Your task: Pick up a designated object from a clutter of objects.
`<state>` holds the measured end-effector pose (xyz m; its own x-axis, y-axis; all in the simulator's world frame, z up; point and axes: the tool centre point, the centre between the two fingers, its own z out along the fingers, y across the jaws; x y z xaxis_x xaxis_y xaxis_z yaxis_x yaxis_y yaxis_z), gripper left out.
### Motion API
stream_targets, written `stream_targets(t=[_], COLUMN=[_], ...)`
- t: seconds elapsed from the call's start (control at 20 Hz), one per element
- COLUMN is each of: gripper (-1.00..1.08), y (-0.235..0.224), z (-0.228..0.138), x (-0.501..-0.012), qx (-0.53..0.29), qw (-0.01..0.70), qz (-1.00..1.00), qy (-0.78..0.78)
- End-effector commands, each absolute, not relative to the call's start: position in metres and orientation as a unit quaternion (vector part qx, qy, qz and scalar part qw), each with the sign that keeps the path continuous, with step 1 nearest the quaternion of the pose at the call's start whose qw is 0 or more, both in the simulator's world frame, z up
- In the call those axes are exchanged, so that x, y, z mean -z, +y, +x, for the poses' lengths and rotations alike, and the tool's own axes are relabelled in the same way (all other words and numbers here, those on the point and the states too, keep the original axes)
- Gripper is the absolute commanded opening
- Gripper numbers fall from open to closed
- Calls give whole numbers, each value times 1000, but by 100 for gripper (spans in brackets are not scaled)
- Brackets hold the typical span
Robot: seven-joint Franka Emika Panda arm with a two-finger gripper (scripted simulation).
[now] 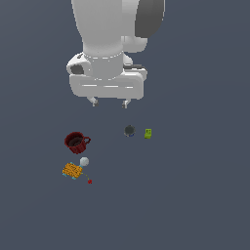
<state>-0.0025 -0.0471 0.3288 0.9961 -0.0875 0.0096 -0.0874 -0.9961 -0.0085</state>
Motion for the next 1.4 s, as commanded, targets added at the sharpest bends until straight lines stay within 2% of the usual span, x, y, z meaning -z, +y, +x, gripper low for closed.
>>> stream_targets(t=[0.0, 0.8, 1.35], gripper=[100, 100, 100], y=[-47, -50, -72], z=[-2, -1, 22], x=[-329, -327, -289], qx=[5, 9, 7], qw=[4, -10, -7], qz=[-999, -999, -1000], qy=[44, 47, 2])
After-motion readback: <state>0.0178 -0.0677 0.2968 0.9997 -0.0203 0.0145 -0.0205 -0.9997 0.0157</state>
